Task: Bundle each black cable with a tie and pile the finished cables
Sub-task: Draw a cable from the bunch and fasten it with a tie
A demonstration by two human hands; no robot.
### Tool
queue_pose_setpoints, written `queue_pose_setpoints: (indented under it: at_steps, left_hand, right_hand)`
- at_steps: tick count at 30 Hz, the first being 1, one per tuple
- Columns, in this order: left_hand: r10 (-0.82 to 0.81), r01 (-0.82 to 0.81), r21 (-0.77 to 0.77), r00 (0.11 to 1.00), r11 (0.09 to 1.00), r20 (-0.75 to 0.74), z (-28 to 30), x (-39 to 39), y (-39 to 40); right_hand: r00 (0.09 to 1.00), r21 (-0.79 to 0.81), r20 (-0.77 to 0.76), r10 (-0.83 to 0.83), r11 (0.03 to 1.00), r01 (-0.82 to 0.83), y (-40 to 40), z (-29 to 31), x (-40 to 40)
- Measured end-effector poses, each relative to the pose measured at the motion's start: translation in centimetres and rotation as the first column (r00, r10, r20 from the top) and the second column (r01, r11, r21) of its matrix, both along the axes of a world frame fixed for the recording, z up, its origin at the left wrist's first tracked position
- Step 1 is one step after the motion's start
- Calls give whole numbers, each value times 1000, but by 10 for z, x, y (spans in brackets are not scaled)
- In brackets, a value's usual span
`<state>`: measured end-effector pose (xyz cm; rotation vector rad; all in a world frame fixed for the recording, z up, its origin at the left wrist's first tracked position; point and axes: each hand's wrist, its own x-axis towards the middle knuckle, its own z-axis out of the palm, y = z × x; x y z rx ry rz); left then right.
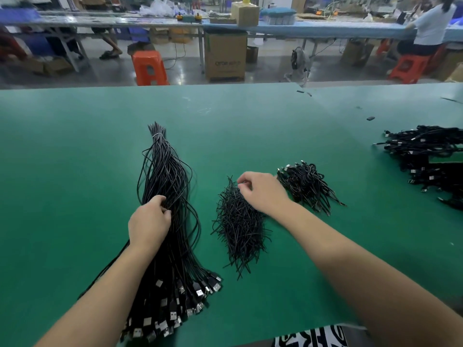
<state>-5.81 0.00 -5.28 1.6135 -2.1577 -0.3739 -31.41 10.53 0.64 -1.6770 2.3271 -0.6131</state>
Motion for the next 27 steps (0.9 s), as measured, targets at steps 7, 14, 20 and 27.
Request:
queue_pose_setpoints:
  at_steps: [7, 14, 20, 27]
  left_hand:
    - [-8, 11, 77, 999, 997, -39, 26, 7, -14]
    - [19, 45, 315, 980, 948, -200, 42, -3, -14]
    - [156, 206, 641, 874, 739, -461, 47, -6, -8]
    - [336, 365, 607, 583, 706, -740, 59, -13, -8]
  right_hand:
    - [912, 109, 374, 171, 968, -226, 2, -11, 71]
    - [632, 179, 775, -8, 962, -208, 2, -45, 135]
    - [369, 162, 922, -114, 982, -101, 2, -54, 156]
    - [246, 92, 967, -59, 987, -128, 3, -50, 164]
